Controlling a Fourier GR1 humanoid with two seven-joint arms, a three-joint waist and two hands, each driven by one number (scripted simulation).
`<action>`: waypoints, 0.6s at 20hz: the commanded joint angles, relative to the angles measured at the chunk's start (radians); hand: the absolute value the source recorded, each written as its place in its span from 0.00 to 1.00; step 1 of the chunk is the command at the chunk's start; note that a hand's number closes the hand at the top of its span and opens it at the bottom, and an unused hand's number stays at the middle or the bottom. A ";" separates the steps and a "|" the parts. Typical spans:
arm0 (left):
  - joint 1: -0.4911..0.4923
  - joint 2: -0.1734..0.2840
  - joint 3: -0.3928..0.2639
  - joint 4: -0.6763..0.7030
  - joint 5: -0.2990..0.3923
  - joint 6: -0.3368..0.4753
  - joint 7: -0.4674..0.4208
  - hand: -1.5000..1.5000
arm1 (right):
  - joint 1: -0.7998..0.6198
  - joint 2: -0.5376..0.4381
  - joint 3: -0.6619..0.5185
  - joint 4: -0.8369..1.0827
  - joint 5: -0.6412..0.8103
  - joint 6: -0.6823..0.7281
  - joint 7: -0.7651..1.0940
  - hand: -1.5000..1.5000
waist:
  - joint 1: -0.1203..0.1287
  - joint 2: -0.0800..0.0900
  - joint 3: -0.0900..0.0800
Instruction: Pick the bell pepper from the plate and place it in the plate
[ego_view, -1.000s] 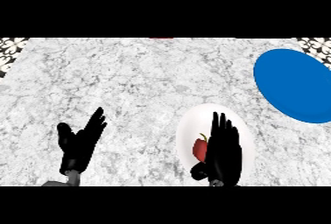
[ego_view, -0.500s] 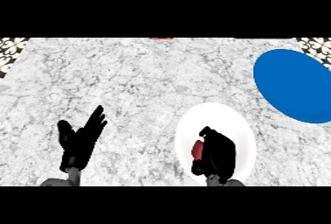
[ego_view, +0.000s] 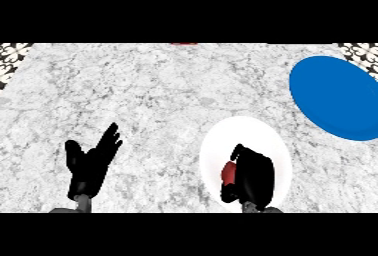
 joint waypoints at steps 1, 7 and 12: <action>-0.027 -0.017 0.004 0.033 -0.013 0.013 -0.013 0.50 | 0.040 -0.115 0.045 -0.099 -0.091 -0.028 -0.236 1.00 | -0.009 0.004 0.000; -0.009 -0.005 0.017 0.029 -0.001 0.005 -0.002 0.50 | 0.115 -0.235 0.125 -0.376 -0.204 -0.161 -0.534 1.00 | -0.020 -0.001 0.001; 0.034 -0.007 -0.003 -0.020 -0.015 0.003 -0.004 0.50 | 0.207 -0.314 -0.012 -0.550 -0.269 -0.283 -0.569 1.00 | -0.010 0.001 0.000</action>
